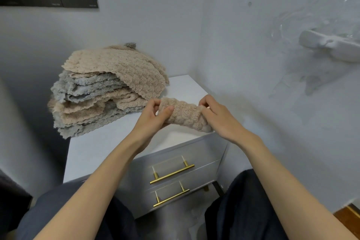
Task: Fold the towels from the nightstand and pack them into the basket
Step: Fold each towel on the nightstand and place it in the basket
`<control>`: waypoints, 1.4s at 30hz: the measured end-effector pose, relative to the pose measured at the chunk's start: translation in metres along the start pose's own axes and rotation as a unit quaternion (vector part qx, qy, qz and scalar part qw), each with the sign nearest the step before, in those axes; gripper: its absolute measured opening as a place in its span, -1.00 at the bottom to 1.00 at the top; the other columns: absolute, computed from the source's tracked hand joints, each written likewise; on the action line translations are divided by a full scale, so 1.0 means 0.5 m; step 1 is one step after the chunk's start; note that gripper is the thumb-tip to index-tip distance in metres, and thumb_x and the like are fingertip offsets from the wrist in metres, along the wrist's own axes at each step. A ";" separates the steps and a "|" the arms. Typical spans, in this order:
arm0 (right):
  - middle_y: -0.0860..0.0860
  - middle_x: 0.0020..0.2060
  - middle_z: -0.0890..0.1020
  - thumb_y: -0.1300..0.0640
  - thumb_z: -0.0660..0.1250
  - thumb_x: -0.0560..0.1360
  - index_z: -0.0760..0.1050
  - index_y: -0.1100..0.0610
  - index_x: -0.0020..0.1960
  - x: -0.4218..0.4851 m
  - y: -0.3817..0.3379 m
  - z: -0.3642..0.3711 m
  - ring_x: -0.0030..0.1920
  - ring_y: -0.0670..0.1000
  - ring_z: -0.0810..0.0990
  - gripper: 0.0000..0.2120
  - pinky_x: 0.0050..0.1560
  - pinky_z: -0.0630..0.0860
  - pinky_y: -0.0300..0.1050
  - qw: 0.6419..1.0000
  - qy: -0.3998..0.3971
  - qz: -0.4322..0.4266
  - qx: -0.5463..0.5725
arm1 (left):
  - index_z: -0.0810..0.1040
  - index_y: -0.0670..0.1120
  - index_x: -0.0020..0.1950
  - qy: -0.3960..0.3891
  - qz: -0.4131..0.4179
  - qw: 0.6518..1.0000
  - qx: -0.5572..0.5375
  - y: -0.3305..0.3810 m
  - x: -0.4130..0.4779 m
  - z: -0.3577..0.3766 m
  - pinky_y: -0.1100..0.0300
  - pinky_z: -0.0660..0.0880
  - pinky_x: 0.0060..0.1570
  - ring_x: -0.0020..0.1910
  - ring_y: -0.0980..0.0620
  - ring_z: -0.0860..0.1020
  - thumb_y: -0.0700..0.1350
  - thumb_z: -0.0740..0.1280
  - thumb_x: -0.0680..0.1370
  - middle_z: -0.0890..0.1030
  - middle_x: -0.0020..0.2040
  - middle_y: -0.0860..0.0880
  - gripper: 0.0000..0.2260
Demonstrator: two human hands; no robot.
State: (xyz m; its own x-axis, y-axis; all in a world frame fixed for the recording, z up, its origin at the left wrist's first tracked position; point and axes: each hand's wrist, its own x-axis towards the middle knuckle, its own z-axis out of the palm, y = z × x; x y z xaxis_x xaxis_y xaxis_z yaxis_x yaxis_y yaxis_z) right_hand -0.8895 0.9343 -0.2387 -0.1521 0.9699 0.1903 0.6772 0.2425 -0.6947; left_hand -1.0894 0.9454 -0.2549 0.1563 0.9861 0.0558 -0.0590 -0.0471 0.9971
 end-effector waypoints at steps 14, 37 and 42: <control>-0.05 -0.23 0.39 -0.09 0.17 0.48 0.25 0.03 -0.02 -0.153 -0.085 -0.138 -0.28 -0.06 0.31 -0.78 -0.25 0.27 -0.16 0.994 -0.100 0.022 -0.028 | 0.42 -0.20 0.15 -0.101 0.053 0.993 0.018 0.083 -0.110 0.125 0.18 0.56 -0.08 -0.11 0.06 0.61 -0.15 0.33 0.55 0.60 0.01 -0.11 -0.77; -0.03 -0.17 0.38 -0.10 0.15 0.40 0.34 0.10 -0.04 -0.654 0.207 -0.223 -0.19 -0.08 0.35 -0.71 -0.15 0.29 -0.15 0.948 -0.014 0.298 0.112 | 0.47 -0.12 0.10 -0.331 0.007 0.911 0.247 -0.058 -0.261 0.471 0.13 0.54 -0.04 -0.11 0.09 0.58 -0.06 0.21 0.62 0.56 0.05 -0.06 -0.84; 0.00 -0.21 0.34 -0.06 0.17 0.50 0.28 0.13 -0.13 -0.754 0.338 -0.178 -0.25 -0.05 0.31 -0.75 -0.26 0.35 -0.27 0.901 0.076 0.396 0.163 | 0.50 -0.15 0.11 -0.362 -0.008 0.887 0.288 -0.140 -0.282 0.537 0.24 0.45 -0.10 -0.08 0.06 0.54 -0.09 0.22 0.62 0.55 0.01 -0.05 -0.84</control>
State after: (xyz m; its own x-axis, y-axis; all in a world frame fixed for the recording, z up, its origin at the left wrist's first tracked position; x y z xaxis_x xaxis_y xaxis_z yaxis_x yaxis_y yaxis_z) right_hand -0.6535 0.6077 -0.3662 0.4023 0.8337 -0.3782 0.2786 -0.5051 -0.8169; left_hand -0.8424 0.7671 -0.3189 0.7572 0.6362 -0.1482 0.4291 -0.3133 0.8472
